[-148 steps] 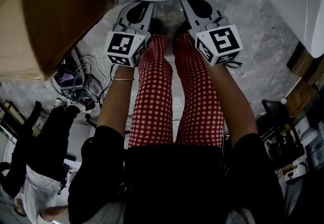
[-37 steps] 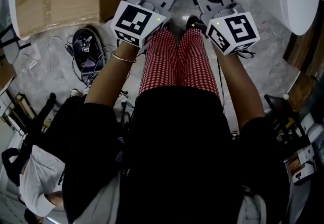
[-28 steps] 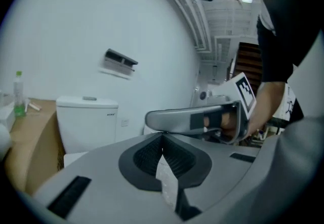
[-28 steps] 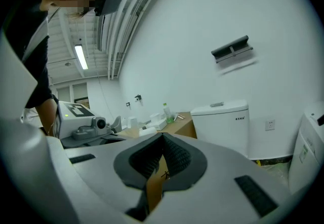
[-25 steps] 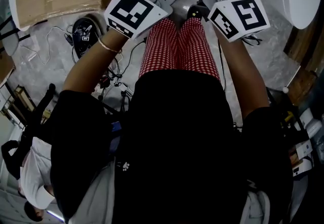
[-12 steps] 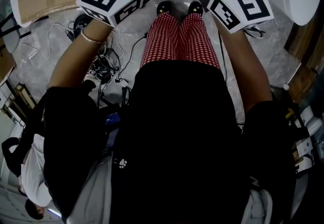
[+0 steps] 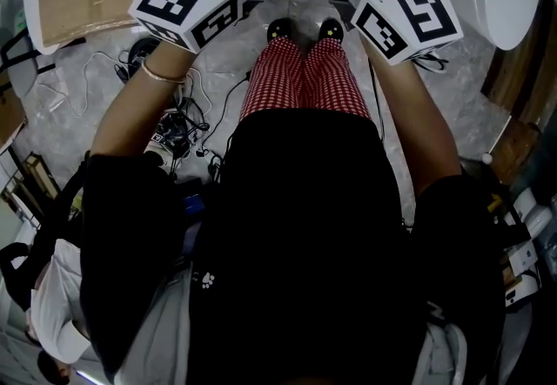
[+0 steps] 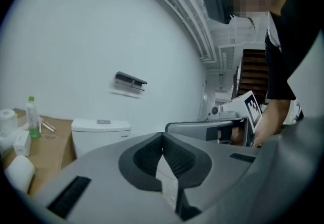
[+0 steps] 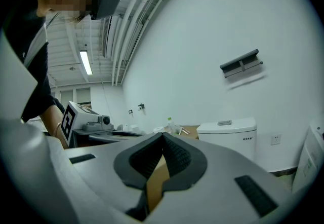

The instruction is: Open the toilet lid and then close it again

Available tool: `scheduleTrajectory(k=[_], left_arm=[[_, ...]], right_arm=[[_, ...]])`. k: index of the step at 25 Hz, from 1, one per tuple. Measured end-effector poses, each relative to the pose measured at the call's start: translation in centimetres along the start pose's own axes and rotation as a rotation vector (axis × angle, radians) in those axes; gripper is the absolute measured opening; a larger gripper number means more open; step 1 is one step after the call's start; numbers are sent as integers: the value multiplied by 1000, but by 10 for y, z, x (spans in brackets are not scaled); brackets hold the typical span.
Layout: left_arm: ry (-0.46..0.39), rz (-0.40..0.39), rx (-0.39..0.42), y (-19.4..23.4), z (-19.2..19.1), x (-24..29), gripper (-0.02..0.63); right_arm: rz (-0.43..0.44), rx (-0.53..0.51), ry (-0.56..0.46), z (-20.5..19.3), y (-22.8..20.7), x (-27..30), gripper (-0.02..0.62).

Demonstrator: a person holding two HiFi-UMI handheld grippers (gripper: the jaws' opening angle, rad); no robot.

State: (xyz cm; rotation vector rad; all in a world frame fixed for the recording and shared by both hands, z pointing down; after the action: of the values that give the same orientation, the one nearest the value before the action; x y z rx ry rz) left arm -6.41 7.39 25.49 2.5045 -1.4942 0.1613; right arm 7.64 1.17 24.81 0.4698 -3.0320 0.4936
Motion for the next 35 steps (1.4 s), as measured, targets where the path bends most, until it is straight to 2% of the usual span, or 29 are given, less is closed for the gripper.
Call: scheduleTrajectory(k=[8, 21, 31, 35], left_arm=[[-18, -1, 143, -12, 36, -4, 3], [-63, 48, 208, -29, 82, -10, 3], [-88, 66, 168, -43, 109, -12, 3], [-98, 27, 189, -53, 120, -11, 3]], right_arm=[[-8, -6, -45, 30, 0, -14, 18], [16, -51, -79, 62, 6, -36, 18], [83, -77, -131, 93, 14, -51, 18], [90, -92, -140, 106, 14, -58, 18]])
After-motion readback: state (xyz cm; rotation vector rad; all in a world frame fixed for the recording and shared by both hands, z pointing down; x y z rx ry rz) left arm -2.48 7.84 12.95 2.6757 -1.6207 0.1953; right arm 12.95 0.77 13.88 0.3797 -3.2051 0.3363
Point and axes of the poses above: the fingertips, and each gripper's own axes: x forward along the fingers, y to its left, z out of its top, the point moved 9 cm from there along -x, backward along the fingers, and after that the axes turned 3 degrees about x, right-handed, at the moved point
